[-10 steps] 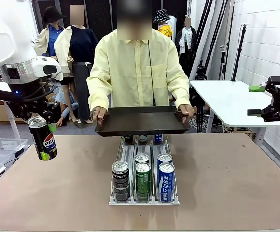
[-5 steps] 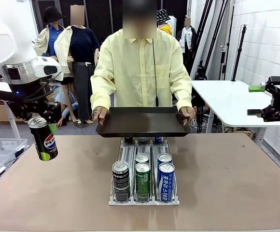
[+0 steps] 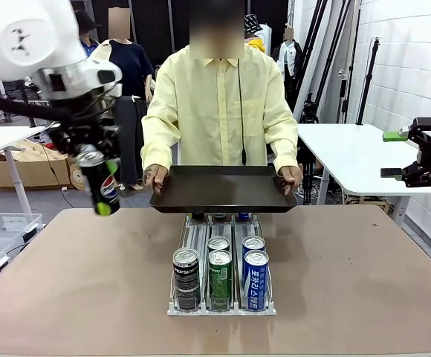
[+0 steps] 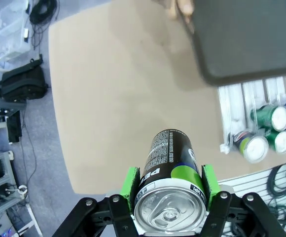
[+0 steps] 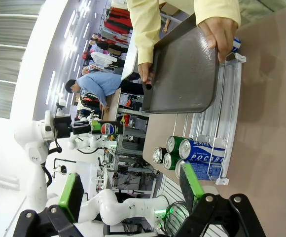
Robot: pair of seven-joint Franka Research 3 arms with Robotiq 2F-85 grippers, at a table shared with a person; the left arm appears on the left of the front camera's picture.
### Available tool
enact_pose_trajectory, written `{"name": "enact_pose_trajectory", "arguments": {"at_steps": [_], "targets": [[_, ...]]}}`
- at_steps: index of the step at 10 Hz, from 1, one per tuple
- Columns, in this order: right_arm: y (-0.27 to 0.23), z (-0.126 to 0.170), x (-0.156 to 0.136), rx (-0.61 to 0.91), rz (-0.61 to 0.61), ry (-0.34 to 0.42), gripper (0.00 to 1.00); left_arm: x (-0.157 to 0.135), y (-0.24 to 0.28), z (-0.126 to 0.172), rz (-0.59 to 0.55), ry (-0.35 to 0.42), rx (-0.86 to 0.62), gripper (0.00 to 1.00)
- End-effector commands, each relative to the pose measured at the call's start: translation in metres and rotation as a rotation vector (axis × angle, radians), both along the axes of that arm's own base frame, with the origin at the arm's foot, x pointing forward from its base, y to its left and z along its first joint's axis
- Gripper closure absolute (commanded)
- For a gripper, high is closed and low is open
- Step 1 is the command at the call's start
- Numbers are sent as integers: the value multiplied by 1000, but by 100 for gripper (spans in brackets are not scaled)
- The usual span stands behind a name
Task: Retrieve and hand over the desired beverage to the person.
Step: Place the picked can on the Handle tray extended by the person.
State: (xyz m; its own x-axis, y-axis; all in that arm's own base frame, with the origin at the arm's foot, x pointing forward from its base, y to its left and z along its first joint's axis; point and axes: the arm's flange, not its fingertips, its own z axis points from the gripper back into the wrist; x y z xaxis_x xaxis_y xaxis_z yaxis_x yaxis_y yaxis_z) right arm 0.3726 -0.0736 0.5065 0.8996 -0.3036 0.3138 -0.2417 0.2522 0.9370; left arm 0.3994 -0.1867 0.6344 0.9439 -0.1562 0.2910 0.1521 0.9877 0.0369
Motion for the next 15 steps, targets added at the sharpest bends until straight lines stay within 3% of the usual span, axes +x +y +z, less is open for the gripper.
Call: {"name": "enact_pose_trajectory", "arguments": {"at_steps": [1, 7, 15], "targets": [[1, 2, 1, 12, 4, -11, 0, 36, -31, 22, -9, -22, -6, 100], [1, 2, 1, 12, 4, -11, 0, 108, -108, 20, -45, -13, -12, 100], [1, 2, 1, 12, 4, -11, 0, 164, -158, -36, -66, 76, 32, 100]]}}
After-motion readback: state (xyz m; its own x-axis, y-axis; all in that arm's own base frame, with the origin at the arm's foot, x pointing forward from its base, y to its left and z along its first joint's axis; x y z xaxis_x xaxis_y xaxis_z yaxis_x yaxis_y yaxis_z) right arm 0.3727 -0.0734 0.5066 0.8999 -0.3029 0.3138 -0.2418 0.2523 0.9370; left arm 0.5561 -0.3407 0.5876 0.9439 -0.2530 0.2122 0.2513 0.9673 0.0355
